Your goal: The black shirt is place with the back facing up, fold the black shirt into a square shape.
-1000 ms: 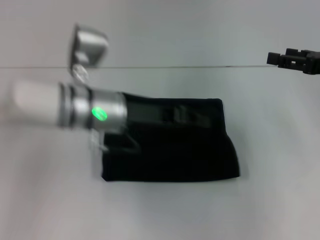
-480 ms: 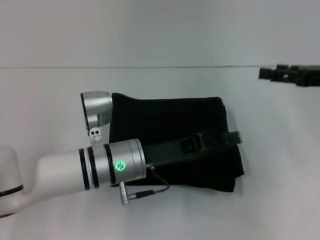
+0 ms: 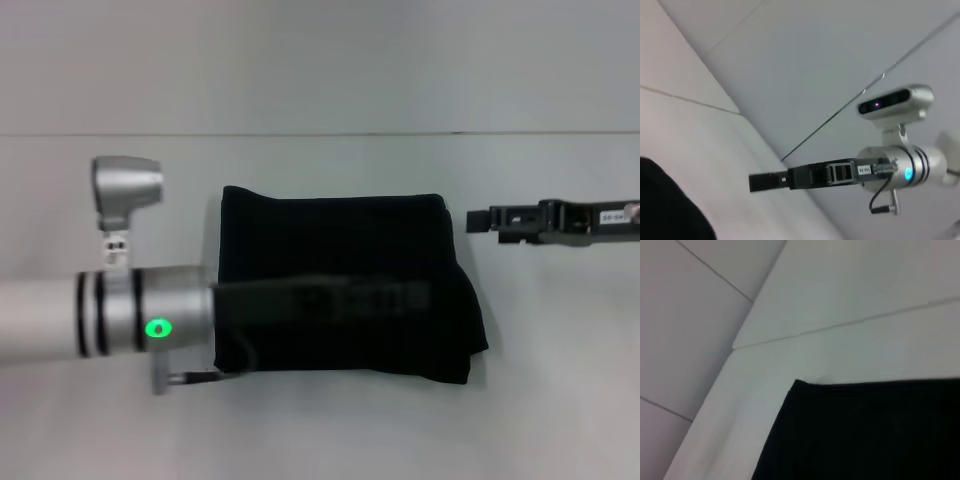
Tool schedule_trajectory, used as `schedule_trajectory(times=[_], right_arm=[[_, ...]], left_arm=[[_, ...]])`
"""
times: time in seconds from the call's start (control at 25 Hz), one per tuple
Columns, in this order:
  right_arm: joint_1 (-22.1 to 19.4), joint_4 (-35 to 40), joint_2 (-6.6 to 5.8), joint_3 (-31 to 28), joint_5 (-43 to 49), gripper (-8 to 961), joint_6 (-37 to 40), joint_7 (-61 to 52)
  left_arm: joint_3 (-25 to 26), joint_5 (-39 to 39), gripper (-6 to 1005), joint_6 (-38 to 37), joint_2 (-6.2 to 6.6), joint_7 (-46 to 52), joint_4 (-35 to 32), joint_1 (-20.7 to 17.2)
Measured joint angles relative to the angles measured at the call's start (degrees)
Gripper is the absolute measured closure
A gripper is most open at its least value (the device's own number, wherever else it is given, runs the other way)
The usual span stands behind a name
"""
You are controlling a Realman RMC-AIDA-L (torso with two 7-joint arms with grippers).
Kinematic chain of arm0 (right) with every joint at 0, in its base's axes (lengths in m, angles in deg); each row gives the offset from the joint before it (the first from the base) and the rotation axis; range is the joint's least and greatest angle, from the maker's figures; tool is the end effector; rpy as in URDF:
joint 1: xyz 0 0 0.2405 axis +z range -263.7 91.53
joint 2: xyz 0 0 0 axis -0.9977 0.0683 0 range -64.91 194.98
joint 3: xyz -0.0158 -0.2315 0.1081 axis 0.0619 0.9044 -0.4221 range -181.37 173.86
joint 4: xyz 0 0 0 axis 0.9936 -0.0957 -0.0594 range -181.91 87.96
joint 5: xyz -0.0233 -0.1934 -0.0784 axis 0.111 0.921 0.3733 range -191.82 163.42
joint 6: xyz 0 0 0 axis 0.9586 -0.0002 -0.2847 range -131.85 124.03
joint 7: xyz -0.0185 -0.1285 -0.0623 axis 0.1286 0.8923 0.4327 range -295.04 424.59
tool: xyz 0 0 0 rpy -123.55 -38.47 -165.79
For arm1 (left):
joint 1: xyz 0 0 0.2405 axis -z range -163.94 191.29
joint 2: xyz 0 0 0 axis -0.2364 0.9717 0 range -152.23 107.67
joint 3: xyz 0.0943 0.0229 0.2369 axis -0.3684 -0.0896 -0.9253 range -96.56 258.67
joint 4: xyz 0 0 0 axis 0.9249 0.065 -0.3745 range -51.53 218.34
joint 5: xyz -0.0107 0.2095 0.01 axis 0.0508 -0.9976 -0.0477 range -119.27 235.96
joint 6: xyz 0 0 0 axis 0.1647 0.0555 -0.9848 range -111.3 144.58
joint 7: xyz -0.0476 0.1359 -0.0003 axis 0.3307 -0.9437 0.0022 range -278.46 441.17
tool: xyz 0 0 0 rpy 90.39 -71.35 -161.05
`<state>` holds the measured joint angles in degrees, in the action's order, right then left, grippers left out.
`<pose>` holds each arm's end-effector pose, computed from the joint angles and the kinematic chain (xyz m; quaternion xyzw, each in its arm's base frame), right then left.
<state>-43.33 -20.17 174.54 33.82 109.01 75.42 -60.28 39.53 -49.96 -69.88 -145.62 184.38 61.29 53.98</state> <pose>0.2579 0.3974 0.0328 -0.8094 0.5455 0.1911 0.1040 -0.1944 0.3341 -0.0712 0.8422 0.4298 0.3228 0.0427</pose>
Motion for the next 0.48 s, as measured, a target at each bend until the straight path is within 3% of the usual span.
schedule_trajectory(times=[0.2,0.24,0.32,0.48], right_arm=[[0.3,-4.3,1.01,0.7,0.2,29,-3.3,-1.4],[0.4,-4.8,1.25,1.2,0.2,29,-4.1,-1.5],[0.4,-5.4,1.99,2.0,0.2,29,-5.7,-1.7],[0.5,-5.5,3.57,2.9,0.2,36,-9.0,-1.7]], left_arm=[[-1.5,-1.8,350,-4.2,2.31,-7.3,-6.9,-3.3],[-1.4,-2.5,275,-4.9,2.61,-8.3,-7.8,-3.6],[-1.3,-3.8,126,-6.1,2.96,-9.6,-9.5,-4.1],[-1.4,-6.4,63,-7.5,3.07,-12.0,-11.6,-4.3]])
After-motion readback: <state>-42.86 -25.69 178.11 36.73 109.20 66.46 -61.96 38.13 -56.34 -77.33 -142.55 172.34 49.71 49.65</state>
